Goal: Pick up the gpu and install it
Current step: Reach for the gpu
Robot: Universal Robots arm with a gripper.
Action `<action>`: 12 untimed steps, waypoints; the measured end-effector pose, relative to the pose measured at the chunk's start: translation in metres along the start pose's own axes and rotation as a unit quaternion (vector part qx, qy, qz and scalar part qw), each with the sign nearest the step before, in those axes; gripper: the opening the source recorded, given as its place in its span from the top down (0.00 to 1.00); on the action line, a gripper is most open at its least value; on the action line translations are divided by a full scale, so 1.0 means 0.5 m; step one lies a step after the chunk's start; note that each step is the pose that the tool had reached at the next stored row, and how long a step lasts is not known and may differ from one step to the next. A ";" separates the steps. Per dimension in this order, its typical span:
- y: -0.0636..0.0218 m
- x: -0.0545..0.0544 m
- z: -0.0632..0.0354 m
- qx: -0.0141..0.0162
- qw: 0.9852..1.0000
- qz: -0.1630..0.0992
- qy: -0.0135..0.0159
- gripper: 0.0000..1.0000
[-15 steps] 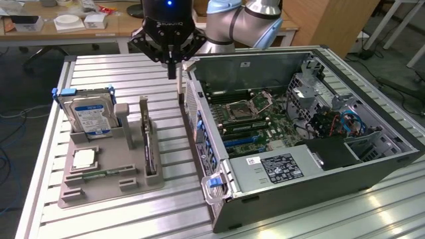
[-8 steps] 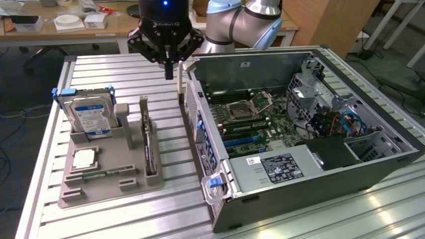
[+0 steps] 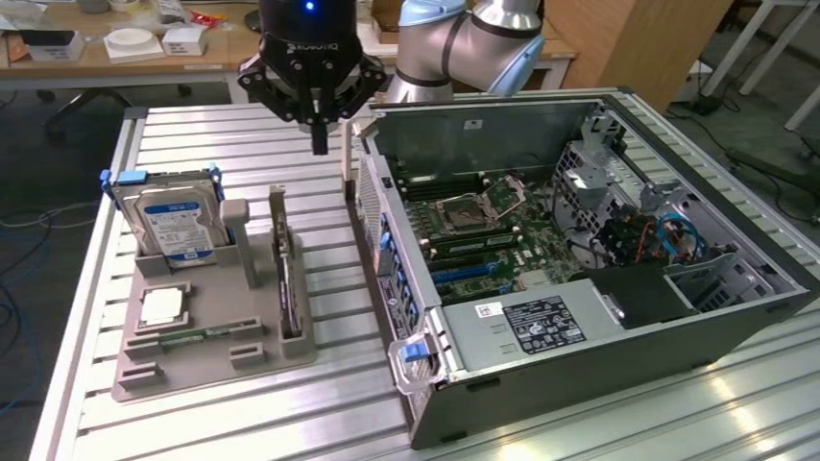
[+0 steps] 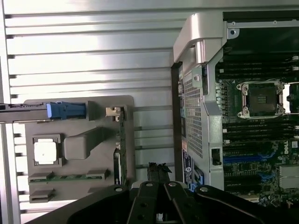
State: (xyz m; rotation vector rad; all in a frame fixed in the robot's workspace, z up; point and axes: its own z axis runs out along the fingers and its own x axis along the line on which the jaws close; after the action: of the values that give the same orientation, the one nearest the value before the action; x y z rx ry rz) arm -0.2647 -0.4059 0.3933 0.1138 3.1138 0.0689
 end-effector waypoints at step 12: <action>-0.003 0.023 -0.001 0.000 1.000 0.000 0.000 0.90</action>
State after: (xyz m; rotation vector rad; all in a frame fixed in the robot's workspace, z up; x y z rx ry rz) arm -0.2763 -0.4063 0.3933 0.1138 3.1138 0.0689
